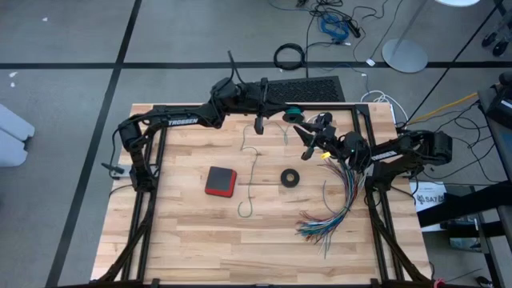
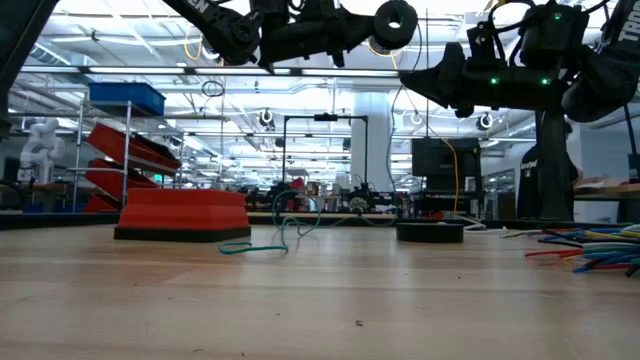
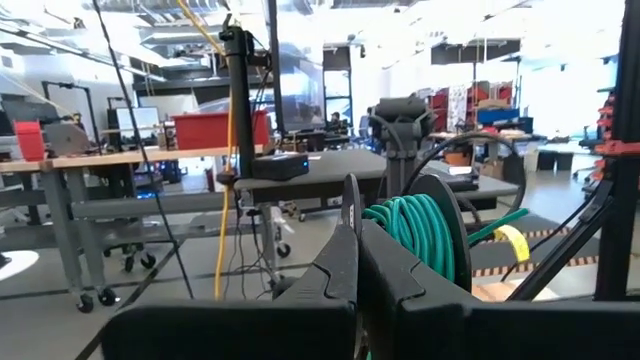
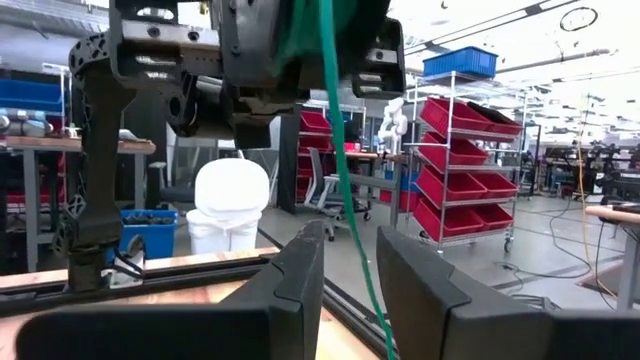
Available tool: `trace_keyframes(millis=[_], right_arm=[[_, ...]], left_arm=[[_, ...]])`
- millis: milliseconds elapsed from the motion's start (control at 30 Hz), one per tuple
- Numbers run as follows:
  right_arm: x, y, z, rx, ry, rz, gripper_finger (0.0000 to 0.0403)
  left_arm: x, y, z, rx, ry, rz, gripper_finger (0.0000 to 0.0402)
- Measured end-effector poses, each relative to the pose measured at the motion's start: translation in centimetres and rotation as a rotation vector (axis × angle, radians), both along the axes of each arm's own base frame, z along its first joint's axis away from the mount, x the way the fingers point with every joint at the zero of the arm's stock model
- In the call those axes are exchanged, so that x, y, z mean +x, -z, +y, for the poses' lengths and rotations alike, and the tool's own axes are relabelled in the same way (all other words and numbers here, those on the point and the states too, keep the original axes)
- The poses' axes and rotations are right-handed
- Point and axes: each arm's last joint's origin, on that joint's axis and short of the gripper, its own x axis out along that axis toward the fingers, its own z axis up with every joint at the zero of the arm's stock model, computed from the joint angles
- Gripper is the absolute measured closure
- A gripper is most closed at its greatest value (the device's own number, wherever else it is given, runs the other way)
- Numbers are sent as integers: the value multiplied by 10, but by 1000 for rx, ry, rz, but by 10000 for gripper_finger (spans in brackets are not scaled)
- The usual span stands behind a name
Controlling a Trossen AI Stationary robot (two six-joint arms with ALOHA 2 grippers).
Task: Coiling cords
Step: Coil the green wire cable on the spool
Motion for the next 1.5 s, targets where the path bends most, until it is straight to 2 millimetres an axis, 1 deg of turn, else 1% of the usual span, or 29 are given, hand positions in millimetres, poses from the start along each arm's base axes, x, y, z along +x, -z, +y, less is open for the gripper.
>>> trace_keyframes(millis=[133, 267, 467, 600, 833, 1100, 1300, 1400, 1500], right_arm=[[0, 0, 0, 2, -1, -3, 319], [6, -5, -2, 3, -1, -2, 325], [16, -11, -6, 5, 3, 42, 369], [17, -12, -6, 4, 3, 42, 398], [19, -12, 1, -5, 7, 48, 395], [19, -11, 1, -2, 9, 53, 388], [19, -6, -2, 72, 91, 87, 400], [23, -10, -5, 96, 144, 86, 401], [36, -20, -9, 116, 144, 120, 402]], left_arm=[[0, -2, -1, -4, 5, -22, 401], [2, -3, -5, -5, 2, -29, 402], [3, -4, -10, -2, 3, -45, 401], [2, -8, -9, -12, -14, -81, 402], [2, -9, -8, -15, -34, -89, 401], [2, -9, -7, -8, -57, -93, 401], [2, -9, -5, -11, -149, -105, 401], [6, -7, -9, -3, -216, -109, 401], [15, 0, -20, 37, -270, -91, 401]])
